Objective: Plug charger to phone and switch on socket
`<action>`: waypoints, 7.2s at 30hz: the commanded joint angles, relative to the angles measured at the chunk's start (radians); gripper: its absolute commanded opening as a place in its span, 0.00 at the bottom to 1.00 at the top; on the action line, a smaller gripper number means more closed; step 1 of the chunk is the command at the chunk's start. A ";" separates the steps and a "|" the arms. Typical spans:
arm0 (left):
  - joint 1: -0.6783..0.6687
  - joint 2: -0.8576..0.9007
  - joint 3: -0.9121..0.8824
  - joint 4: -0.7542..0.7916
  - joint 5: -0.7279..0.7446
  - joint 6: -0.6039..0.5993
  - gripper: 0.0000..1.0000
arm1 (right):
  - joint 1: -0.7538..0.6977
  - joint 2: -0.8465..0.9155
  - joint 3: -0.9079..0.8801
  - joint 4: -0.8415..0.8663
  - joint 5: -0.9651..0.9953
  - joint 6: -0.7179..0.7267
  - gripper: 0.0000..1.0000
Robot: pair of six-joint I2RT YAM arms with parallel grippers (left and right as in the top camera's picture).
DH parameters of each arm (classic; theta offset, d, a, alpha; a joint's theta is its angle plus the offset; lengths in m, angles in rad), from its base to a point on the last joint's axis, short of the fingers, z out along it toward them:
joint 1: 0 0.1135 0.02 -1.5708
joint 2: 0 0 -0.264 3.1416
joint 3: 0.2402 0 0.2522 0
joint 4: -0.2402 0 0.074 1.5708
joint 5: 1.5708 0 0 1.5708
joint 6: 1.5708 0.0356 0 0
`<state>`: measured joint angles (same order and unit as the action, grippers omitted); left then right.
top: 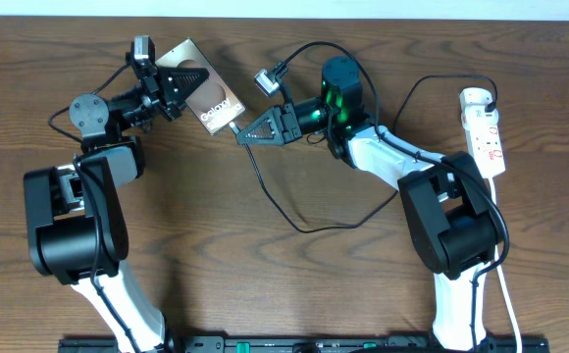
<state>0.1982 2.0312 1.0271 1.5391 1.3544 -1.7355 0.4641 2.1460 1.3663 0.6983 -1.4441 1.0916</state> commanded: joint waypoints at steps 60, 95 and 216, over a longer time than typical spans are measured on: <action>-0.003 -0.019 0.011 0.048 0.074 0.035 0.08 | 0.020 0.001 0.013 0.001 0.024 -0.015 0.01; -0.003 -0.019 0.011 0.034 -0.061 0.013 0.07 | 0.023 0.001 0.013 0.001 0.011 -0.005 0.01; 0.021 -0.019 0.014 0.048 0.050 0.033 0.07 | 0.026 0.001 0.013 -0.003 0.047 -0.008 0.01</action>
<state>0.2199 2.0312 1.0271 1.5684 1.3819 -1.7329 0.4885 2.1460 1.3663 0.6933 -1.4178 1.0920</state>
